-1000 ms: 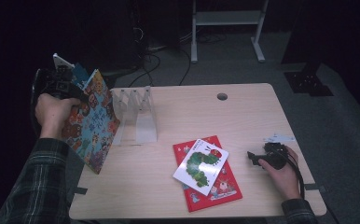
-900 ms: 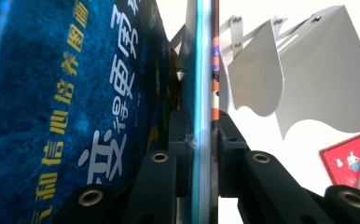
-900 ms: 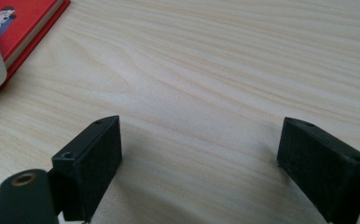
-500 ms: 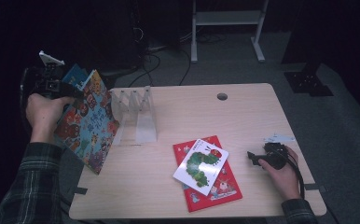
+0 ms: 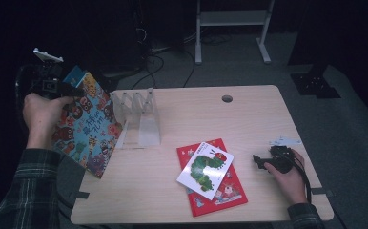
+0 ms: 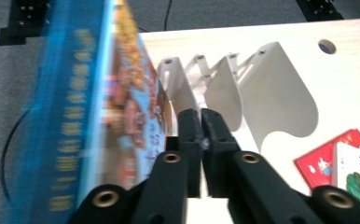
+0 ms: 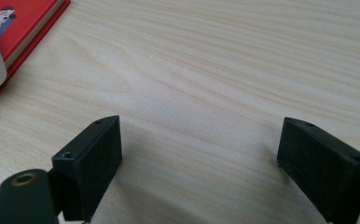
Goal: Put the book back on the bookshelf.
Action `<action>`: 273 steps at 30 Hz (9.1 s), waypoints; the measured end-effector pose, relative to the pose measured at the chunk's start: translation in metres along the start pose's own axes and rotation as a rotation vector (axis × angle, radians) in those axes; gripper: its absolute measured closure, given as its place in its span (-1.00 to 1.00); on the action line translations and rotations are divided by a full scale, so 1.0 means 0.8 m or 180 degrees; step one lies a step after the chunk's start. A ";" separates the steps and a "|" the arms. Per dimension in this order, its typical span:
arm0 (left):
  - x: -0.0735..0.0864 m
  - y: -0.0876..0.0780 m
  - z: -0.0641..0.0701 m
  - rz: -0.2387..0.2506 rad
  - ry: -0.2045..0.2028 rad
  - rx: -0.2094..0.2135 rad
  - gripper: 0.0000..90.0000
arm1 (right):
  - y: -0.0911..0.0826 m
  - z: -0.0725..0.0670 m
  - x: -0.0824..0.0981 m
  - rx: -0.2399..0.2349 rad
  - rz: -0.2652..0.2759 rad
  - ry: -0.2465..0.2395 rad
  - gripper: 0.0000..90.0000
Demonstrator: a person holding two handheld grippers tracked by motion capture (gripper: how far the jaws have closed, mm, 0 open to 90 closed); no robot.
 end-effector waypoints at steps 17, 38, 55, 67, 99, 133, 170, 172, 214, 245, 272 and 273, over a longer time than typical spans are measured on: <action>0.023 0.030 0.073 -0.0107 0.0413 0.0343 1.00 | 0.000 0.000 0.000 -0.0001 0.0000 0.0000 -0.72; 0.094 0.103 0.135 -0.0516 0.0856 0.0597 0.96 | 0.000 -0.001 0.000 -0.0021 -0.0002 -0.0006 -0.71; 0.155 0.162 0.162 -0.0633 0.1044 0.0642 0.20 | 0.000 -0.001 0.000 -0.0024 0.0003 -0.0024 -0.71; 0.194 0.187 0.173 -0.0659 0.1094 0.0741 -0.39 | 0.000 -0.001 0.000 -0.0027 0.0001 -0.0027 -0.72; 0.272 0.232 0.199 -0.0712 0.1254 0.1374 -1.00 | -0.027 -0.068 -0.020 -0.0722 0.0188 -0.0191 0.23; 0.277 0.254 0.218 -0.0837 0.1307 0.1388 -1.00 | -0.002 -0.120 -0.037 -0.1041 0.0123 -0.0366 0.07; 0.287 0.247 0.242 -0.0872 0.1219 0.1798 -1.00 | -0.010 -0.197 -0.032 -0.1465 0.0057 -0.0847 0.02; 0.287 0.249 0.242 -0.0882 0.1227 0.1801 -1.00 | -0.010 -0.202 -0.032 -0.1498 0.0059 -0.0878 0.01; 0.281 0.251 0.250 -0.1086 0.1326 0.1832 -0.95 | -0.013 -0.233 -0.030 -0.1640 0.0077 -0.1161 -0.12; 0.241 0.183 0.286 -0.0442 0.1119 0.2576 -0.69 | -0.012 -0.211 -0.025 -0.1562 -0.0003 -0.1145 -0.64; 0.242 0.199 0.300 -0.0852 0.1131 0.2613 0.03 | -0.012 -0.214 -0.024 -0.1515 0.0024 -0.1209 -0.63; 0.242 0.199 0.299 -0.0867 0.1132 0.2602 0.08 | -0.012 -0.216 -0.024 -0.1512 0.0032 -0.1220 -0.63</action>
Point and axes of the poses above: each handheld gripper's, and its own axes: y roughly forward along the jaws, x roughly out of its underside, z roughly to its right, the point moved 6 cm from there along y, roughly forward along the jaws, and after that the axes turned 4 degrees about -y, right-handed, at the moved point
